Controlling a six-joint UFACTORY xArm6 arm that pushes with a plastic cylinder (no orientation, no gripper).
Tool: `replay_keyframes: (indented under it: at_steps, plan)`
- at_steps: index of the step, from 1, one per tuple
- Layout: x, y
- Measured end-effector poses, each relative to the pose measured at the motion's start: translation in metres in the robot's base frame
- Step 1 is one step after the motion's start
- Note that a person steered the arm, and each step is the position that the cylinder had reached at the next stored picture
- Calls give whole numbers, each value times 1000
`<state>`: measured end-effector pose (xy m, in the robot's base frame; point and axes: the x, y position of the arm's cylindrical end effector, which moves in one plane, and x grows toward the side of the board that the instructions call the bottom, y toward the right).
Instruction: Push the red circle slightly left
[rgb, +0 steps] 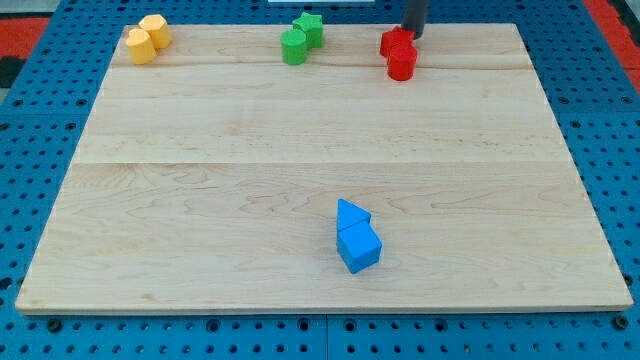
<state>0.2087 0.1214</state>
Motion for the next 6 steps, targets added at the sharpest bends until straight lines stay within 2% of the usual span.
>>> replay_keyframes:
  at_steps: [1,2,3,4,5,6]
  plan:
    - [22,57]
    - [54,60]
    - [56,31]
    - [56,-25]
    - [53,-48]
    - [53,-40]
